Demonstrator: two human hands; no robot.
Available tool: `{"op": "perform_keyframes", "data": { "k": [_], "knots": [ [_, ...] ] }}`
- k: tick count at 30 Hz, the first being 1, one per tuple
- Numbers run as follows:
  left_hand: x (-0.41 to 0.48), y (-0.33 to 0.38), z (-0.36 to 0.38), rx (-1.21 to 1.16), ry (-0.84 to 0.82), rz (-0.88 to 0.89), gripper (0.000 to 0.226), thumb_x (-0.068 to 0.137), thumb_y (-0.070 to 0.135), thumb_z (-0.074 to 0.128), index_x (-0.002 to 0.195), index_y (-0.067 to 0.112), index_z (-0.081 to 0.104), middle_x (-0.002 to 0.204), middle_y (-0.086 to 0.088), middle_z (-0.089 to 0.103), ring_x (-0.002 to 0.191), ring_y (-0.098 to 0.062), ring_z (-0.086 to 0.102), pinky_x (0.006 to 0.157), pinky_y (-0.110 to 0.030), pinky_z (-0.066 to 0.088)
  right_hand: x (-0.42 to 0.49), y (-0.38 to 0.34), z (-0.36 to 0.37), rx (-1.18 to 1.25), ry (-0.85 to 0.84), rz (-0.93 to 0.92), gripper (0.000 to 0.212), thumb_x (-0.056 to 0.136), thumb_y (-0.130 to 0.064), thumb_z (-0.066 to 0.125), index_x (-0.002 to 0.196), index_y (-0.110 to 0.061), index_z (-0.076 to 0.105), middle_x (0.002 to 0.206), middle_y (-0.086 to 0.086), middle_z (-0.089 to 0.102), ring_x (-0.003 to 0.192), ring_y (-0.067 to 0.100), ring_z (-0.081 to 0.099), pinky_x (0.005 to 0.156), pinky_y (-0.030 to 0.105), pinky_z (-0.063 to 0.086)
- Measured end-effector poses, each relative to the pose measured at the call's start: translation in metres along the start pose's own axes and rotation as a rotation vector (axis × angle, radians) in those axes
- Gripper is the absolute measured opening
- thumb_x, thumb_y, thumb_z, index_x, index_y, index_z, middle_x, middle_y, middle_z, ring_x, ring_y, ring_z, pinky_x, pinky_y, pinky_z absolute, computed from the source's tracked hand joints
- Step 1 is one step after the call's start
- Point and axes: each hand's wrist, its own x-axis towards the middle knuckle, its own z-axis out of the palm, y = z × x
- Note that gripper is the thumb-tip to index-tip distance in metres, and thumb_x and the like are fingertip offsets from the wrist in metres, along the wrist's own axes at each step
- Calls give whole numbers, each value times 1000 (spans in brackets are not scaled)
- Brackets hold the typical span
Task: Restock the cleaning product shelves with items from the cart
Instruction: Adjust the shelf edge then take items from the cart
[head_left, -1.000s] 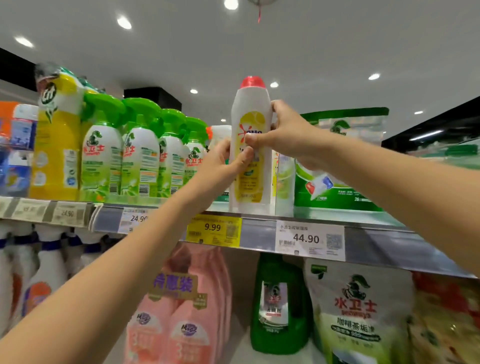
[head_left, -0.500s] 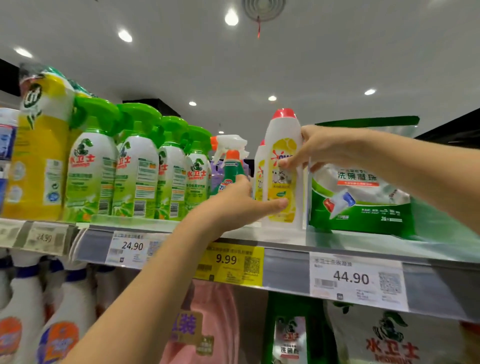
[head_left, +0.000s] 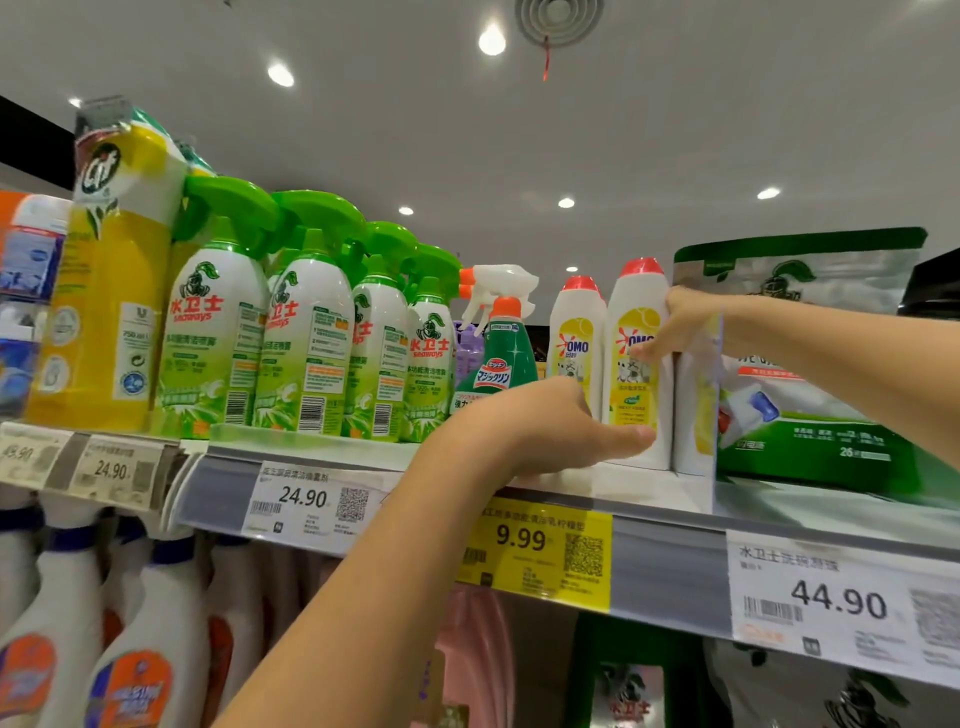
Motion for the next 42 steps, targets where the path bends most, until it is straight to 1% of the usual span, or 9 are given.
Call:
{"op": "perform_keyframes", "data": {
  "k": [5,13,18,21,24,28,32,38,42],
  "knots": [
    [3,0,2,-34,-2,22,41,90,60,50,111,25,57,94,8,58,76,-6,53,64,-19,44,-1,0,1,-196,109,-45,57,64,-34,90,106,-5,65,97,10,72,88,25,69,79,33,58],
    [2,1,2,6,-15,4,40,90,59,50,104,23,58,105,4,63,79,-8,56,66,-20,46,-16,4,8,20,332,-55,47,71,-26,86,100,-2,59,96,14,65,77,24,62,52,27,43],
    [-2,3,1,32,7,-1,56,90,58,51,123,14,63,117,-1,66,101,-18,63,86,-32,54,-33,0,2,35,552,-97,45,75,-22,83,102,-7,50,96,13,59,85,28,57,67,36,48],
    [-4,3,1,46,38,20,55,91,56,52,126,15,62,118,-1,66,104,-19,63,88,-33,54,-49,-6,-6,163,411,-133,31,75,-20,82,88,-7,57,94,13,62,85,28,62,75,40,56],
    [-8,2,4,-15,132,133,41,93,45,56,121,15,64,113,2,67,100,-13,63,85,-26,53,-74,-5,-12,391,268,-143,24,85,-20,72,100,-4,63,95,15,66,80,25,64,72,36,56],
    [-16,2,12,-90,670,482,17,95,14,58,109,6,64,107,-4,65,92,-7,59,82,-12,50,-127,0,-25,587,159,-237,23,92,-23,63,107,-5,64,91,10,65,76,18,59,72,31,51],
    [-37,13,18,45,1061,614,13,91,5,55,100,1,63,100,-11,62,86,-8,56,76,-17,52,-191,10,-37,710,79,-439,19,96,-26,56,95,-10,66,85,5,64,80,15,58,75,29,47],
    [-121,33,46,-44,985,425,6,89,8,58,87,8,63,81,1,63,73,-8,59,59,-7,42,-280,26,-27,949,42,-649,9,93,-20,61,96,-12,63,77,-1,66,68,9,59,63,22,48],
    [-206,28,87,-119,927,162,9,86,10,57,82,14,64,69,11,60,62,-3,56,58,-13,43,-355,40,25,1139,-227,-715,14,86,-23,69,94,-13,63,70,-4,65,68,13,58,59,22,47]
  ]
}}
